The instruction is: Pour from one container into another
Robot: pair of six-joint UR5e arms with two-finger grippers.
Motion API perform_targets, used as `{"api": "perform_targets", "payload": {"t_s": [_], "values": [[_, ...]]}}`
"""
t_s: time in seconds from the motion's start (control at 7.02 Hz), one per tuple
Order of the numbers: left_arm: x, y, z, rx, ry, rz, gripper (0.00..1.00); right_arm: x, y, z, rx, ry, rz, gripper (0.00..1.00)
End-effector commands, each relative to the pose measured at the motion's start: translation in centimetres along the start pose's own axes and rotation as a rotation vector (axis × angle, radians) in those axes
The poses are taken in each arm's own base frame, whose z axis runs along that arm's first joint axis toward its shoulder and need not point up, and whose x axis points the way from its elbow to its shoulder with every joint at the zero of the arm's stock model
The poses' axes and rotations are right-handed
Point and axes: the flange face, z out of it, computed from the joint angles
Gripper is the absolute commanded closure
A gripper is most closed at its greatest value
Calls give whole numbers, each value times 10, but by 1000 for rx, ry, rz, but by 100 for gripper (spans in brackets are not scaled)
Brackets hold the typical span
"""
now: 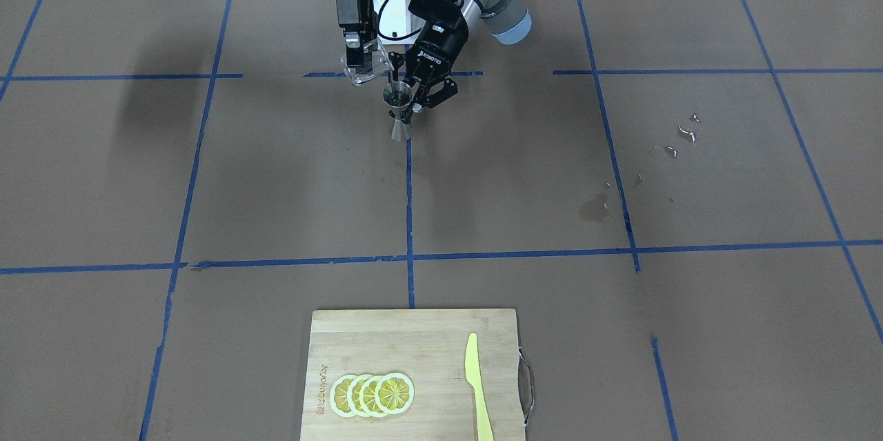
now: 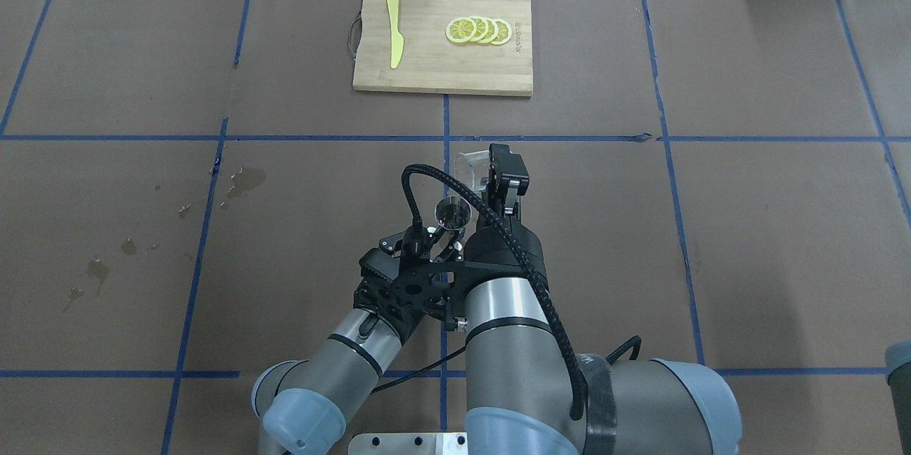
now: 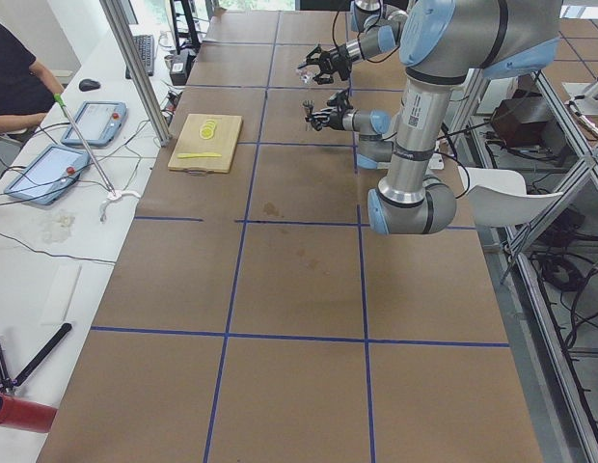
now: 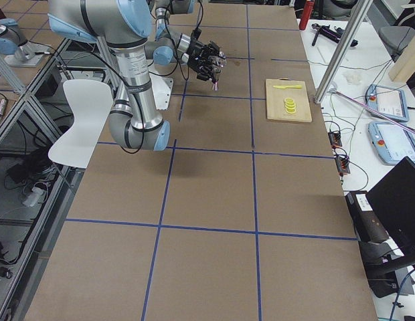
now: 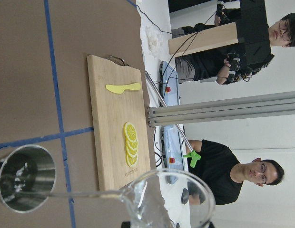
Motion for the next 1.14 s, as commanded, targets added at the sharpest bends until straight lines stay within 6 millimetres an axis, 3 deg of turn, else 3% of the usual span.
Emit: {"api": "perform_targets", "payload": {"t_s": [0.0,0.57,1.0], "values": [[0,1,0,-2,2,1,100,0,0,1,-1,2,-15,100],[0,2,0,-3,1,2,100,1,0,2,-1,6,-21,100],[0,-1,-1,1,1,-1,100,-2,1,2,0,-3,145,100]]}}
